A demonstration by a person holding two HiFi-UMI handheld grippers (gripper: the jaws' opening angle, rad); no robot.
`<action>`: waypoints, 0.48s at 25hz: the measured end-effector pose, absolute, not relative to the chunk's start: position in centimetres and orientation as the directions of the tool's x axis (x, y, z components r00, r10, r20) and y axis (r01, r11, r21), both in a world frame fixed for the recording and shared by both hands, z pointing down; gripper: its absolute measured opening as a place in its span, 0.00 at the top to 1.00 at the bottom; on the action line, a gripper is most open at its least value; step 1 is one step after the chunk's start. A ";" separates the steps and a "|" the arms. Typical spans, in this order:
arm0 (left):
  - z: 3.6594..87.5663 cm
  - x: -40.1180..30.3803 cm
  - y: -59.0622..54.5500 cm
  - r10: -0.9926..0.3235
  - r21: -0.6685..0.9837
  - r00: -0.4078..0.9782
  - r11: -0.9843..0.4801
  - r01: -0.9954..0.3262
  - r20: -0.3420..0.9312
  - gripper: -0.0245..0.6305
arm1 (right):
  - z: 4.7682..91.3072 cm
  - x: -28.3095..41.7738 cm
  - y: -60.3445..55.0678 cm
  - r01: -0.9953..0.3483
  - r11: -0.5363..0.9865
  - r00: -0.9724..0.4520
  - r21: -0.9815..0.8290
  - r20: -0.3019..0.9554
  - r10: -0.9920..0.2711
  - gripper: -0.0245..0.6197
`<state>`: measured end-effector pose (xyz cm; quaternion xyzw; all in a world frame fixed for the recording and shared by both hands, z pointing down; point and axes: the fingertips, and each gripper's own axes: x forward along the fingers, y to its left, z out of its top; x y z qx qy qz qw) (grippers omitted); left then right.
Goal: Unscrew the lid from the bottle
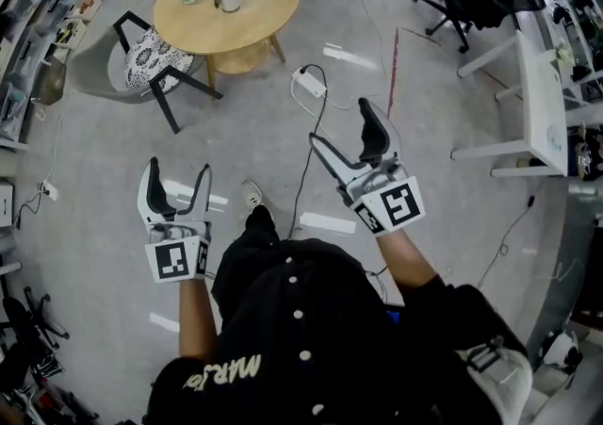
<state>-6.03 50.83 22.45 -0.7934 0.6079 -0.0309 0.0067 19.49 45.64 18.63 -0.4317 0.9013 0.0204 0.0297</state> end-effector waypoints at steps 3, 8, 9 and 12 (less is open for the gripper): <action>22.4 -7.6 47.1 -0.960 -0.052 0.277 -0.278 -0.959 0.033 0.38 | 18.2 17.7 42.1 -0.784 0.620 -0.620 0.024 -0.074 -0.781 0.33; 21.9 -10.2 41.4 -0.952 -0.047 0.305 -0.306 -0.951 0.020 0.38 | 17.4 14.8 37.0 -0.798 0.601 -0.602 0.031 -0.077 -0.795 0.32; 21.8 -10.6 40.5 -0.950 -0.045 0.312 -0.312 -0.949 0.016 0.38 | 17.2 14.3 36.2 -0.801 0.598 -0.598 0.034 -0.077 -0.798 0.32; 21.7 -11.8 37.8 -0.942 -0.053 0.337 -0.336 -0.940 0.008 0.38 | 16.8 13.1 33.8 -0.810 0.585 -0.587 0.042 -0.083 -0.806 0.31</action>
